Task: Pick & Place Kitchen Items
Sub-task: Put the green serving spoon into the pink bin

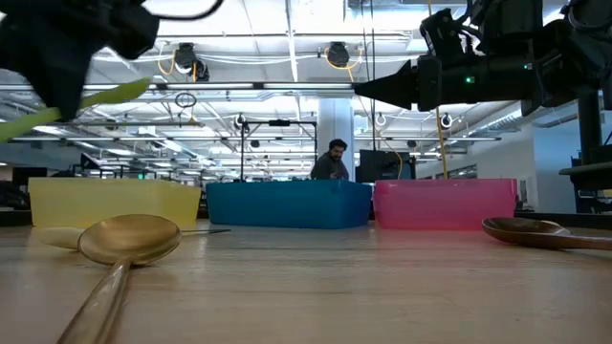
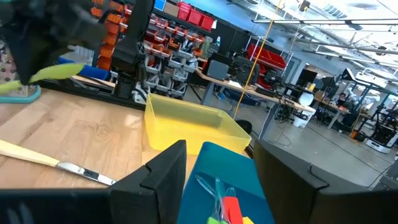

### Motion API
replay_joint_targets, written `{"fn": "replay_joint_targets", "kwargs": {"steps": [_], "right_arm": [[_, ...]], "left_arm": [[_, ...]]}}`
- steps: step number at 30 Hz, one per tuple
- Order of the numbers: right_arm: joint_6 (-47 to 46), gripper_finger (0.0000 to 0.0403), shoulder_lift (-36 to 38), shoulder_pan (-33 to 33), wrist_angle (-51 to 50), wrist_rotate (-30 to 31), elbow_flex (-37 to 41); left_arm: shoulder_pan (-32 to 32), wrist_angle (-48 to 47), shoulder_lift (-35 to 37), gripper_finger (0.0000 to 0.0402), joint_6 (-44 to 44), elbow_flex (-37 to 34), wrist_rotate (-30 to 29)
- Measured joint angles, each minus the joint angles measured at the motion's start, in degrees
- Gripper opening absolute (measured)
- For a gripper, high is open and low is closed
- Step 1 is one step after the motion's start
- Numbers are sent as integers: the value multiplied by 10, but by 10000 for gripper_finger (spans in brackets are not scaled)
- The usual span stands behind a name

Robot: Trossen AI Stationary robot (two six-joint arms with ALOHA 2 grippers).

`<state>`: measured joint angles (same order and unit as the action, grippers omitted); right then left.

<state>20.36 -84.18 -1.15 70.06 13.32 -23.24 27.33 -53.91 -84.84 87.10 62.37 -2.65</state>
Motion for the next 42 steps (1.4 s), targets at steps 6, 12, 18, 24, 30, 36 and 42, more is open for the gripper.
{"fn": "replay_joint_targets", "kwargs": {"steps": [6, 12, 18, 24, 30, 36, 42], "right_arm": [[-22, 180, 0, 0, 2, -1, 0], [-34, 180, 0, 0, 17, -1, 0], [-62, 180, 0, -5, 10, -98, 0], [-90, 180, 0, -7, -6, -201, 0], [-148, 180, 0, -7, -39, -210, 0], [-217, 180, 0, -7, -66, -210, 0], [-217, 180, 0, 9, -73, -210, 0]], "left_arm": [[-2, 1, 12, 40, -41, 0, -119], [-20, 48, 12, 33, -123, 0, -234], [-61, 170, 12, 39, -283, 1, -260], [-111, 297, 12, 35, -441, 1, -261], [-139, 382, 12, 38, -572, 1, -259], [-150, 462, 9, 38, -700, 1, -259], [-151, 497, -18, 44, -774, 1, -254]]}}
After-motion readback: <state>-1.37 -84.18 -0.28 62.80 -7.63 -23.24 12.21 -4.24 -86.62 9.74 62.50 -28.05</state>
